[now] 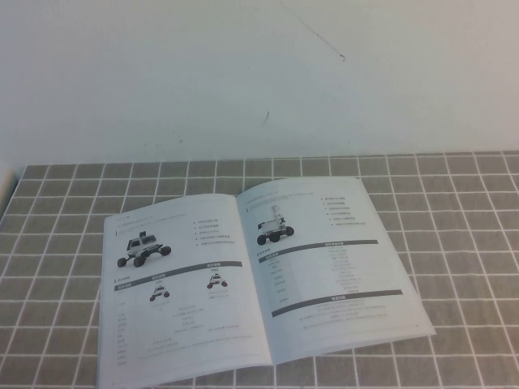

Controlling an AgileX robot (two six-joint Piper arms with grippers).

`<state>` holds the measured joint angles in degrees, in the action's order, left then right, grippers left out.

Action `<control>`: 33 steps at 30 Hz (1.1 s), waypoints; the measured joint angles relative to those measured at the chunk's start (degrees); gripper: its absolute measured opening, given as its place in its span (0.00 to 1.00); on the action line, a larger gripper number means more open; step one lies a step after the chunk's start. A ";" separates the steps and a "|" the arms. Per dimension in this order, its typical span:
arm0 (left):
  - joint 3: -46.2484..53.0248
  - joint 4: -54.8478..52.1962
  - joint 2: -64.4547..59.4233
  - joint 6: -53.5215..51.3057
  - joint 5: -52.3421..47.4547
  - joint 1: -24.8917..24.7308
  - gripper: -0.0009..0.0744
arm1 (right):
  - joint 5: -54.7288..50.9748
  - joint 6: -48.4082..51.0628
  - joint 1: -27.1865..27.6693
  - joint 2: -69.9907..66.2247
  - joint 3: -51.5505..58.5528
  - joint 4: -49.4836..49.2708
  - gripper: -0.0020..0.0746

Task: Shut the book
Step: 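Close the open booklet and leave it lying on the table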

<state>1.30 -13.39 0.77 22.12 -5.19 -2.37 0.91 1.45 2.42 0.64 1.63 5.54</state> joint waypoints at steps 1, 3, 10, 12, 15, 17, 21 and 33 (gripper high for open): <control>0.00 0.44 0.00 2.71 0.42 0.00 0.01 | 0.79 0.00 0.00 0.00 -0.16 0.00 0.02; -0.15 1.22 0.00 6.91 -1.14 0.00 0.01 | -0.91 0.00 0.00 0.00 -2.34 0.00 0.02; -12.28 1.74 -6.09 10.44 -11.74 0.00 0.01 | -16.80 0.00 0.00 -7.93 -21.27 0.00 0.02; -17.24 1.74 -10.35 8.91 -14.83 0.00 0.01 | -20.47 0.00 0.00 -13.04 -26.64 0.00 0.02; -25.01 1.86 -18.58 5.07 -21.49 0.00 0.01 | -25.86 1.27 0.00 -22.36 -34.75 -1.02 0.02; -29.71 1.88 -24.75 0.17 -24.74 0.00 0.01 | -29.19 4.25 0.00 -28.82 -39.96 -2.82 0.02; -33.82 2.31 -35.19 -6.47 -23.47 0.00 0.01 | -31.58 14.12 0.00 -43.02 -46.83 -11.11 0.02; -42.77 30.10 -68.01 -26.78 -25.78 0.00 0.01 | -37.44 47.82 -4.25 -83.62 -56.73 -42.07 0.02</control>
<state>-41.46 16.71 -67.24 -4.67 -30.97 -2.37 -36.53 49.27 -1.84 -82.98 -55.10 -36.53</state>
